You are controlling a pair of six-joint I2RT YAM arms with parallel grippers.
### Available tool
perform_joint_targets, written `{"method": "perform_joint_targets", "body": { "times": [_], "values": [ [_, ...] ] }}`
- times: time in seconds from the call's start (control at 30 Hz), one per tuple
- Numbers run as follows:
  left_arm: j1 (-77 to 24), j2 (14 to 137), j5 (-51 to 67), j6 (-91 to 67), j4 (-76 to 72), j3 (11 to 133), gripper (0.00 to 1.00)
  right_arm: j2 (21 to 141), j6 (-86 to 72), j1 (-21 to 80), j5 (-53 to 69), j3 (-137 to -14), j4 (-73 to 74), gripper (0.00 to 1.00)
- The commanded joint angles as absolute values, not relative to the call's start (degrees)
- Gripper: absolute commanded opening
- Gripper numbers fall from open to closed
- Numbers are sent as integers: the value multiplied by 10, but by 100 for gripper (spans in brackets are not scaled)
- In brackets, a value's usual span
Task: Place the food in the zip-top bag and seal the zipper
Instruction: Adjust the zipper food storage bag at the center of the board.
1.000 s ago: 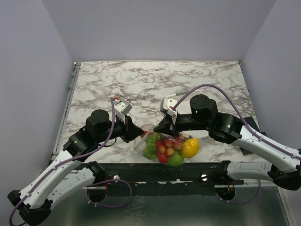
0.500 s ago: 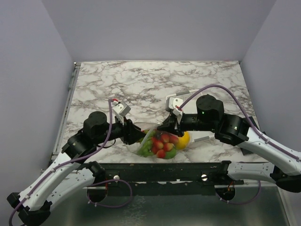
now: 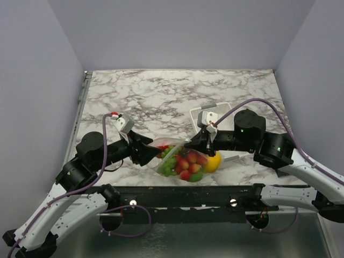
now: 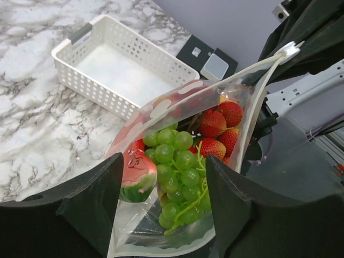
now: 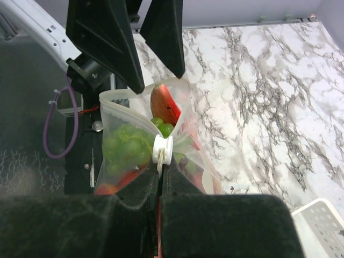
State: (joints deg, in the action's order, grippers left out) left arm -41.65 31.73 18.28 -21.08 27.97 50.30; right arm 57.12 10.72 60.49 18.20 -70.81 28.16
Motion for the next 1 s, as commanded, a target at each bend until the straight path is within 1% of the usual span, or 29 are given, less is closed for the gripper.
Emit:
{"method": "perform_joint_targets", "body": {
  "times": [0.0, 0.2, 0.53, 0.67, 0.97],
  "values": [
    [-418, 300, 155, -192, 285, 536, 65, 549, 103, 607, 175, -703, 257, 1],
    [-418, 290, 128, -173, 298, 557, 67, 540, 99, 607, 183, -700, 257, 1],
    [-418, 313, 123, -192, 347, 541, 66, 534, 98, 607, 186, -703, 257, 1],
    [-418, 293, 145, -208, 366, 532, 66, 532, 101, 607, 180, -705, 259, 1],
    [-418, 252, 151, -246, 411, 511, 64, 535, 110, 607, 177, -719, 266, 0]
  ]
}}
